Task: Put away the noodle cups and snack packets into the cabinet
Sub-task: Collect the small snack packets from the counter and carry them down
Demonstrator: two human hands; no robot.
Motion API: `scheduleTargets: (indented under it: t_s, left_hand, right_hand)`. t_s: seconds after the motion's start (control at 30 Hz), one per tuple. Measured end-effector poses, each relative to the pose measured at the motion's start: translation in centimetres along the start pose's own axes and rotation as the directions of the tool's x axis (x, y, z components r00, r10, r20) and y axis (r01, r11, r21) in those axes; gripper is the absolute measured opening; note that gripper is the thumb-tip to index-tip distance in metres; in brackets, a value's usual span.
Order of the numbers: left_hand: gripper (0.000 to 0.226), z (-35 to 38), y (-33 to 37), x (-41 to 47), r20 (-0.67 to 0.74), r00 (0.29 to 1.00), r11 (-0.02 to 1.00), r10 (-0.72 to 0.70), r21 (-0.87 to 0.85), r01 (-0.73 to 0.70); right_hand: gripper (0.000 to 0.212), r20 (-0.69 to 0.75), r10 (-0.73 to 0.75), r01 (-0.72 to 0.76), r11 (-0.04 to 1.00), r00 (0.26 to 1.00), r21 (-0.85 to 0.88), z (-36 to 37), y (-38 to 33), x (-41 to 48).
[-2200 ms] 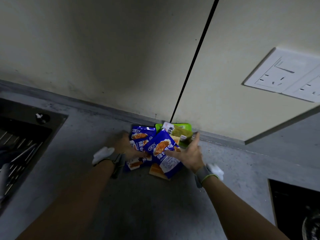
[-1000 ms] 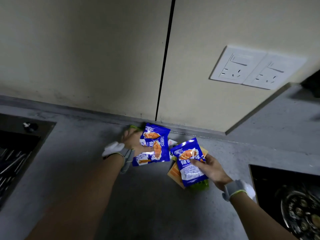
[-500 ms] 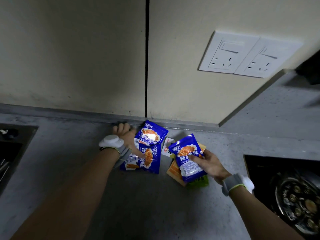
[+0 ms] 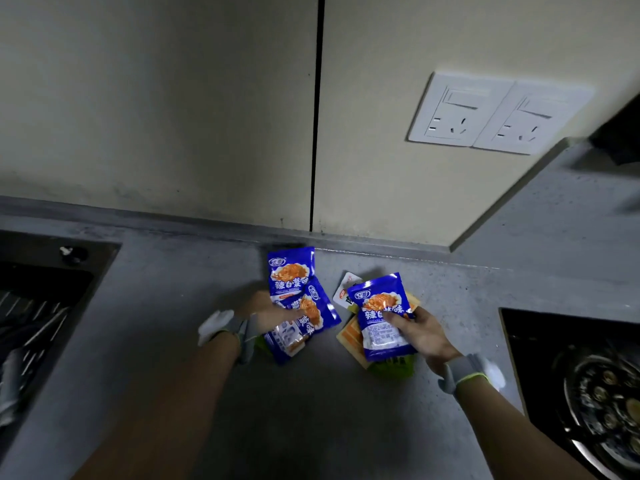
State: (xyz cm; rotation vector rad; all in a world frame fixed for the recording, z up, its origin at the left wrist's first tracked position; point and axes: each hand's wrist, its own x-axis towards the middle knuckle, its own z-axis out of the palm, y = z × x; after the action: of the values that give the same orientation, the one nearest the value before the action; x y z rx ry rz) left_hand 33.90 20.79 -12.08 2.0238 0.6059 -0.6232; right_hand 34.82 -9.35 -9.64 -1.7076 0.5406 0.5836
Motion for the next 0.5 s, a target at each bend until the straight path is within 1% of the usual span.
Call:
scheduleTargets:
  t_s: [0.03, 0.1, 0.2, 0.23, 0.3, 0.37, 0.43, 0.5]
  left_hand:
    - [0.033, -0.1, -1.0, -1.1, -0.045, 0.998, 0.998, -0.048, -0.049, 0.046]
    - [0.038, -0.4, -2.5, -3.0, -0.108, 0.985, 0.983, -0.132, -0.143, 0.116]
    - [0.051, -0.4, -3.6, -6.1, -0.191, 0.966, 0.964, -0.176, -0.234, 0.129]
    - [0.056, -0.2, -4.1, -7.1, -0.207, 0.964, 0.961, -0.167, -0.255, 0.111]
    - [0.057, -0.1, -5.2, -9.8, -0.238, 0.963, 0.961, -0.125, -0.27, 0.058]
    - [0.053, 0.2, -6.8, -12.2, -0.253, 0.961, 0.956, -0.107, -0.29, 0.03]
    - [0.047, 0.4, -9.1, -15.2, -0.239, 0.97, 0.955, -0.053, -0.297, -0.021]
    - [0.038, 0.9, -10.7, -16.5, -0.216, 0.976, 0.951, -0.003, -0.304, -0.064]
  right_hand:
    - [0.044, -0.008, -0.003, 0.003, 1.0, 1.0, 0.024, 0.4, 0.5, -0.9]
    - [0.037, -0.034, -0.025, 0.027, 0.997, 0.999, 0.077, 1.3, 1.5, -2.7]
    - [0.023, -0.061, -0.039, 0.05, 0.982, 0.997, 0.181, 2.7, 3.2, -5.9]
    - [0.02, -0.062, -0.031, 0.043, 0.976, 0.998, 0.213, 3.1, 3.8, -7.0]
    - [0.022, -0.063, -0.017, 0.033, 0.964, 0.998, 0.262, 4.1, 5.1, -9.9]
    - [0.03, -0.071, -0.015, 0.035, 0.956, 0.997, 0.292, 5.0, 6.6, -12.8]
    - [0.039, -0.083, -0.022, 0.046, 0.949, 0.996, 0.311, 6.2, 8.5, -16.5]
    - [0.042, -0.097, -0.021, 0.054, 0.934, 0.995, 0.352, 6.8, 10.2, -18.8]
